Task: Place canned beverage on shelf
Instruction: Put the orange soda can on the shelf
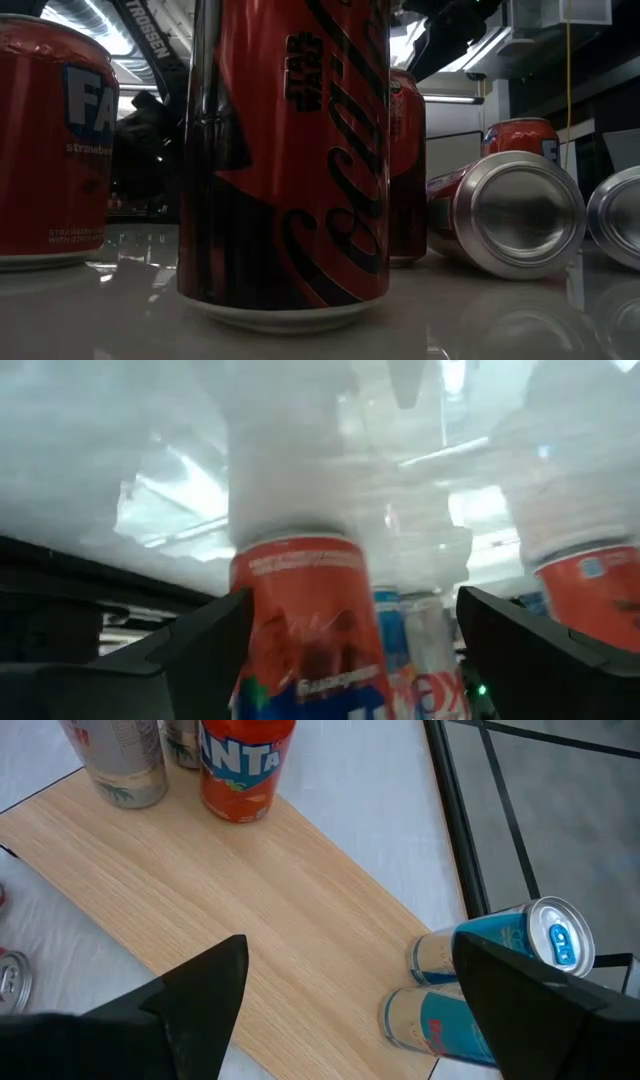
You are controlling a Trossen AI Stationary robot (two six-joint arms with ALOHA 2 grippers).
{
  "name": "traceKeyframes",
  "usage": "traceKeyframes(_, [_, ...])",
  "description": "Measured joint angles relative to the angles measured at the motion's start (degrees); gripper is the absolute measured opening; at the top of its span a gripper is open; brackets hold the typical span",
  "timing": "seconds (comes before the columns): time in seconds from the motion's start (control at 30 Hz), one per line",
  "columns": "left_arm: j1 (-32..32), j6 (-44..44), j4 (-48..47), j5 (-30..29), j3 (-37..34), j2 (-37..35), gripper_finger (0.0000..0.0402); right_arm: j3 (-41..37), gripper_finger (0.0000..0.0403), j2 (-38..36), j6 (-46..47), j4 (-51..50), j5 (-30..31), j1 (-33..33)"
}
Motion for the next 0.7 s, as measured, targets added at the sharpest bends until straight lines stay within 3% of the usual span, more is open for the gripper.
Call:
traceKeyframes(0.37, [2.85, 0.9, -6.52, -9.68, 8.11, -6.83, 0.0338, 0.02, 0.0342, 0.0, 0.0, -0.02, 0.0, 0.0])
traceKeyframes(0.7, [3.08, -6.17, -12.26, -10.89, 13.94, -21.16, 0.0338, 0.0, 0.0342, 0.0, 0.0, -0.04, 0.0, 0.0])
